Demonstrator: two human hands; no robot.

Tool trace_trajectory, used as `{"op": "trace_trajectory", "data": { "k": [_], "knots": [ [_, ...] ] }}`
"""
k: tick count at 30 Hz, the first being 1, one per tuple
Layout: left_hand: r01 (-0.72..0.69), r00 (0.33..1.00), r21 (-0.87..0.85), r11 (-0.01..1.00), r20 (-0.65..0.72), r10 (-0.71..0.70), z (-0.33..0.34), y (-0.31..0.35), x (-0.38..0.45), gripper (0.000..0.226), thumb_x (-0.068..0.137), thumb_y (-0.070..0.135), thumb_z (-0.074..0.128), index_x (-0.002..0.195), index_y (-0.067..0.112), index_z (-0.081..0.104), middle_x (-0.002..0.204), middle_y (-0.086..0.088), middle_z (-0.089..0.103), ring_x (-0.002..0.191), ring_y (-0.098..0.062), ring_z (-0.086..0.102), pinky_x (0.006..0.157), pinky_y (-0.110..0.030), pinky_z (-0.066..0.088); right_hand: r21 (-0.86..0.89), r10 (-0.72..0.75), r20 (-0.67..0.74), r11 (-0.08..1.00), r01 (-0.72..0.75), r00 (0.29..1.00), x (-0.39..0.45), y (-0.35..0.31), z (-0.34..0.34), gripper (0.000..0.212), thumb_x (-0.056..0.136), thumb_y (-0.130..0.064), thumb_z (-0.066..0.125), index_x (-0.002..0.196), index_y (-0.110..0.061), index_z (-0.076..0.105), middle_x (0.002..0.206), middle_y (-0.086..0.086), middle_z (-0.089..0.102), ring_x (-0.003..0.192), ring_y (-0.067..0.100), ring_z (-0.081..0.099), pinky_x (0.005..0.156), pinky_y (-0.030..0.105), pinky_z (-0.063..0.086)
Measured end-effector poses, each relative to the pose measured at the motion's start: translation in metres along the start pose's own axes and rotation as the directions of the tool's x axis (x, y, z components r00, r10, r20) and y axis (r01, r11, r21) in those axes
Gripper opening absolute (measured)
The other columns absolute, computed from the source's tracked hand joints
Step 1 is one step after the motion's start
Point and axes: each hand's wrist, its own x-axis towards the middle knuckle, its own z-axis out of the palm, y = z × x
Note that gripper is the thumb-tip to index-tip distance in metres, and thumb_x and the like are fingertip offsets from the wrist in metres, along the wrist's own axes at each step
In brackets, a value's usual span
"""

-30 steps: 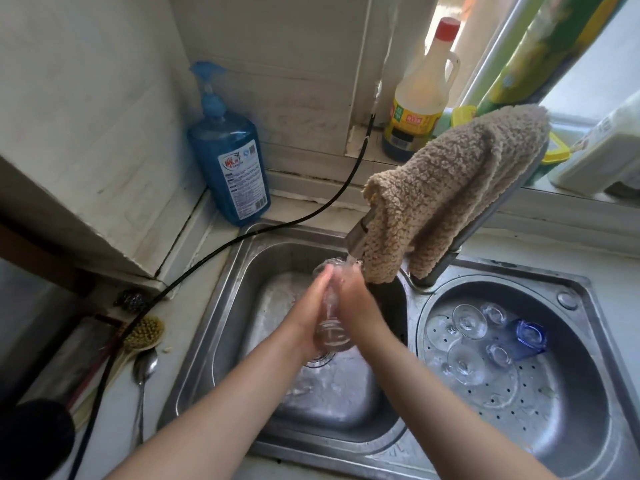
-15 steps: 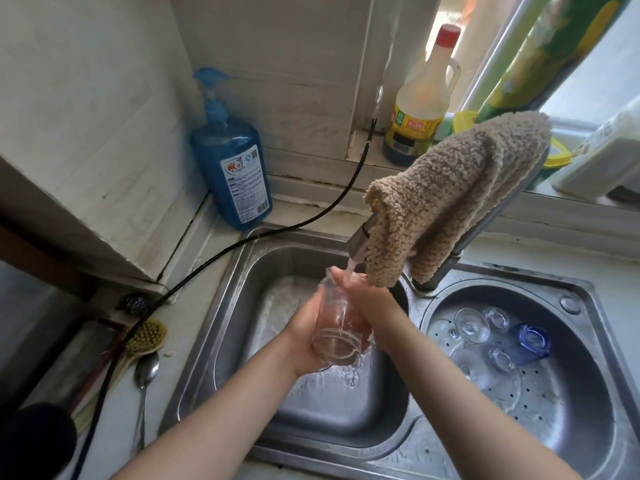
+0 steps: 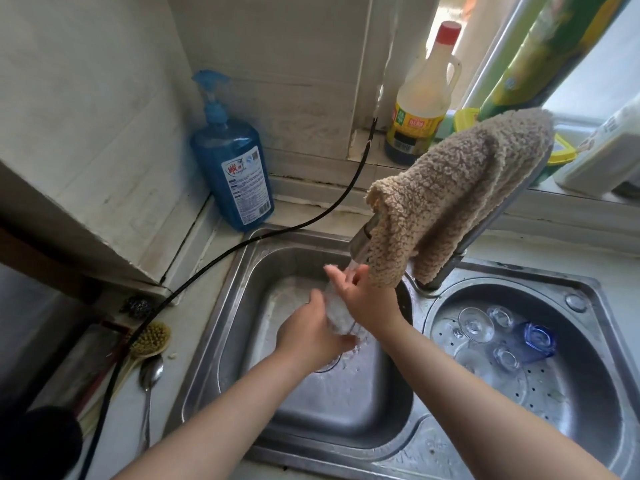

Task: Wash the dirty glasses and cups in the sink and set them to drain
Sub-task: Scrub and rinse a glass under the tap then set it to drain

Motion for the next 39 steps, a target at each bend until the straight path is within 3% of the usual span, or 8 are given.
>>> {"op": "trace_trajectory", "data": {
  "k": [7, 12, 17, 22, 25, 28, 34, 39],
  "knots": [
    [-0.140, 0.990, -0.136, 0.981, 0.010, 0.143, -0.012, -0.030, 0.017, 0.065, 0.054, 0.027, 0.087, 0.104, 0.039, 0.047, 0.100, 0.015, 0.064, 0.094, -0.015, 0.063, 0.080, -0.039, 0.054, -0.012, -0.423, 0.551, 0.858, 0.514, 0.720, -0.014, 0.005, -0.050, 0.026, 0.083, -0.044, 0.066, 0.107, -0.035, 0.068, 0.109, -0.017, 0.065, 0.103, 0.005, 0.058, 0.096, 0.031, 0.040],
    [-0.349, 0.937, 0.175, 0.921, 0.095, 0.337, -0.025, -0.007, 0.023, 0.052, 0.064, 0.017, 0.078, 0.105, 0.029, 0.049, 0.085, 0.019, 0.050, 0.093, -0.017, 0.055, 0.075, -0.027, 0.037, -0.391, -0.430, 0.802, 0.146, 0.909, 0.414, 0.001, 0.029, -0.036, 0.046, 0.093, -0.015, 0.043, 0.136, -0.030, 0.046, 0.138, -0.004, 0.051, 0.135, 0.020, 0.037, 0.112, 0.042, 0.030],
    [-0.363, 0.930, 0.280, 0.889, 0.060, 0.362, -0.036, -0.004, 0.033, 0.051, 0.069, 0.020, 0.075, 0.113, 0.029, 0.049, 0.086, 0.018, 0.045, 0.090, -0.011, 0.048, 0.085, -0.025, 0.031, -0.548, -0.345, 0.802, -0.103, 0.830, 0.487, 0.004, 0.027, -0.032, 0.064, 0.089, -0.030, 0.052, 0.148, -0.033, 0.025, 0.147, -0.008, 0.042, 0.137, 0.016, 0.035, 0.110, 0.041, 0.034],
    [-0.296, 0.953, 0.241, 0.924, 0.007, 0.303, -0.031, -0.014, 0.038, 0.061, 0.066, 0.023, 0.078, 0.118, 0.030, 0.048, 0.100, 0.014, 0.057, 0.097, -0.013, 0.053, 0.095, -0.030, 0.037, 0.114, -0.113, 0.862, 0.993, 0.028, 0.495, 0.010, -0.012, -0.041, 0.043, 0.096, -0.009, 0.050, 0.139, -0.011, 0.044, 0.122, 0.000, 0.052, 0.111, 0.014, 0.052, 0.081, 0.014, 0.048],
    [-0.219, 0.972, 0.111, 0.969, -0.059, 0.226, -0.023, -0.024, 0.037, 0.060, 0.064, 0.021, 0.078, 0.114, 0.035, 0.048, 0.100, 0.013, 0.062, 0.098, -0.017, 0.058, 0.090, -0.039, 0.048, 0.318, -0.029, 0.859, 0.812, -0.489, 0.510, 0.009, -0.019, -0.042, 0.038, 0.091, -0.005, 0.057, 0.129, -0.009, 0.054, 0.124, 0.004, 0.062, 0.108, 0.012, 0.059, 0.072, 0.020, 0.055],
    [-0.213, 0.976, 0.054, 0.976, -0.036, 0.215, -0.020, -0.027, 0.037, 0.060, 0.061, 0.022, 0.080, 0.107, 0.041, 0.047, 0.098, 0.015, 0.065, 0.092, -0.017, 0.062, 0.078, -0.040, 0.054, -0.115, -0.126, 0.785, 0.932, 0.343, 0.607, 0.000, -0.006, -0.028, 0.037, 0.093, -0.018, 0.054, 0.130, -0.014, 0.053, 0.127, 0.006, 0.058, 0.111, 0.022, 0.059, 0.084, 0.033, 0.052],
    [-0.285, 0.957, 0.107, 0.953, -0.023, 0.289, -0.020, -0.030, 0.038, 0.057, 0.064, 0.018, 0.075, 0.114, 0.032, 0.051, 0.100, 0.017, 0.061, 0.095, -0.015, 0.058, 0.075, -0.027, 0.046, -0.491, -0.502, 0.776, -0.097, 0.866, 0.383, 0.008, 0.012, -0.032, 0.044, 0.069, -0.028, 0.052, 0.108, -0.027, 0.071, 0.113, -0.009, 0.068, 0.114, 0.007, 0.059, 0.100, 0.029, 0.044],
    [-0.278, 0.958, 0.167, 0.946, -0.024, 0.286, -0.019, -0.029, 0.036, 0.056, 0.065, 0.013, 0.074, 0.112, 0.032, 0.049, 0.096, 0.021, 0.053, 0.094, -0.011, 0.049, 0.087, -0.028, 0.041, -0.035, -0.069, 0.886, 0.976, 0.213, 0.459, -0.002, -0.012, -0.030, 0.057, 0.084, -0.012, 0.066, 0.135, -0.025, 0.043, 0.125, -0.007, 0.057, 0.109, 0.015, 0.056, 0.100, 0.035, 0.045]
  ]
}}
